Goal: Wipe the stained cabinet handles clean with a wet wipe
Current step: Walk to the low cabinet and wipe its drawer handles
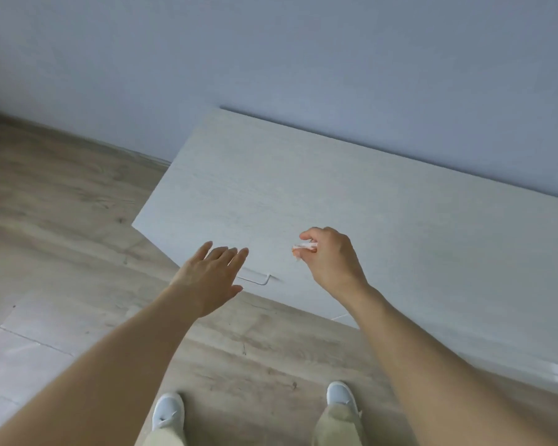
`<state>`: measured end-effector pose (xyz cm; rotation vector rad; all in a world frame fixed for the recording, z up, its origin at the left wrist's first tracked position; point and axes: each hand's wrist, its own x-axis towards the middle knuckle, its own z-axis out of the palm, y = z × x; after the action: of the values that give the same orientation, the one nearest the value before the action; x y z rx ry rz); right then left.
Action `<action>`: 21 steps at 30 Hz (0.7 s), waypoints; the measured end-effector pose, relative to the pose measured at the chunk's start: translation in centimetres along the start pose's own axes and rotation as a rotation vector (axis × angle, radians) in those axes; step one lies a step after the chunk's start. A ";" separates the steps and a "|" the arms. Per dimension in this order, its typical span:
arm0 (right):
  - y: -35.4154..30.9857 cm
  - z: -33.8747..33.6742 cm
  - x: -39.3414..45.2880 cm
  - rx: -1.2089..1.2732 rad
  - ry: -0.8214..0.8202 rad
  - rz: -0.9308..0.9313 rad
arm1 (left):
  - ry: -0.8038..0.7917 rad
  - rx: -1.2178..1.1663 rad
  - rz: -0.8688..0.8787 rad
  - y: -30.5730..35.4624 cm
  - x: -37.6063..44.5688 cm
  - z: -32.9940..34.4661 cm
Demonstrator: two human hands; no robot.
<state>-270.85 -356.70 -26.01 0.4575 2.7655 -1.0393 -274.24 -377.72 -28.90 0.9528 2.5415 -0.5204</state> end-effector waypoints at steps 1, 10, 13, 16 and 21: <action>0.0 1.2 -0.7 0.030 0.013 0.034 | -0.003 0.024 0.024 -0.5 -0.3 1.2; 1.9 9.4 -3.5 0.105 0.127 0.154 | 0.097 0.053 0.034 -4.4 -0.4 8.9; 4.5 12.8 -2.6 0.175 0.242 0.142 | 0.203 0.030 -0.021 -3.4 2.1 12.8; 7.6 17.0 -1.3 0.274 0.382 0.106 | 0.361 -0.018 -0.094 -2.2 5.1 17.6; 12.1 23.4 1.6 0.447 0.688 -0.047 | 0.826 -0.087 -0.114 -1.4 12.1 25.4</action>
<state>-267.47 -363.21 -51.43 0.9716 3.0873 -1.8116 -278.27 -383.82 -56.07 1.1658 3.3179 -0.0185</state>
